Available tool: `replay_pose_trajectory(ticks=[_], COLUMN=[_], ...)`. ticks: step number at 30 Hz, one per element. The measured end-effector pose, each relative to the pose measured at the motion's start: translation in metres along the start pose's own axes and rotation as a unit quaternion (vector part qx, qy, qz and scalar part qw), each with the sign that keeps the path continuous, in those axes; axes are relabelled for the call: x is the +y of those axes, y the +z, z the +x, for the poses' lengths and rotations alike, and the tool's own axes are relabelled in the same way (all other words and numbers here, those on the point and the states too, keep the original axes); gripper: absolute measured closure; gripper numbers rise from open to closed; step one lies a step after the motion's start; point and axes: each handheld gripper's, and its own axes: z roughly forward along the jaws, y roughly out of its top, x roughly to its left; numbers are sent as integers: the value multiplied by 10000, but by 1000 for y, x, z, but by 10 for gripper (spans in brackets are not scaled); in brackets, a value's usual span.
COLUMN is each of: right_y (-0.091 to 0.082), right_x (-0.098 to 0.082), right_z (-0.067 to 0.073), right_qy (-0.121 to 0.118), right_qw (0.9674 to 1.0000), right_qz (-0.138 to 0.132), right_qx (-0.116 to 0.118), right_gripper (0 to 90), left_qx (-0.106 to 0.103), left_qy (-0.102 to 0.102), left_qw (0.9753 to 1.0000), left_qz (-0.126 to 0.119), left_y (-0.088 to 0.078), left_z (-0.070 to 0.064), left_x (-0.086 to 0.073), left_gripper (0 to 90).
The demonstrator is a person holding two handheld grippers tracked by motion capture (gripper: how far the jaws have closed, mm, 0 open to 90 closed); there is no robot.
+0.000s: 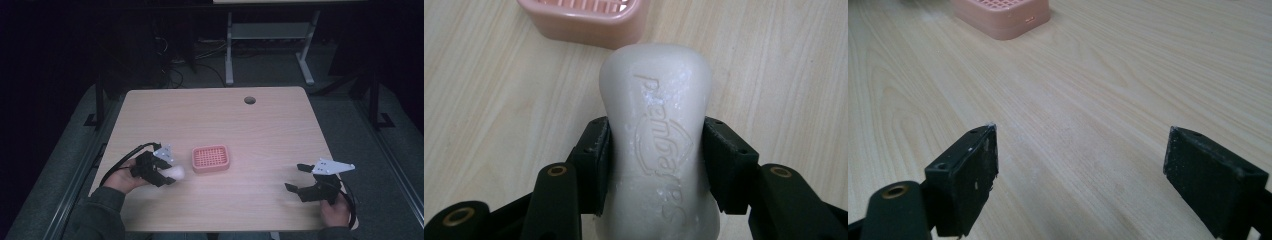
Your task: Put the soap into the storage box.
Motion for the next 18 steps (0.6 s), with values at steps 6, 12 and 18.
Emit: replay_pose_trajectory(ticks=[6,12,18], right_y=[-1,-2,-2], right_x=[0,-1,-2], right_z=[0,-1,-2], right_qy=[4,38,43], right_qw=[10000,10000,10000], right_qz=[-26,-48,-45], right_qx=[-10,5,4], right_gripper=[135,135,135], left_qx=[-14,-23,-81], left_qy=[54,127,184], left_qw=[10000,9999,9998], left_qz=[65,49,26], left_y=[2,5,9], left_z=[3,6,8], left_x=[7,15,24], left_gripper=[492,492,492])
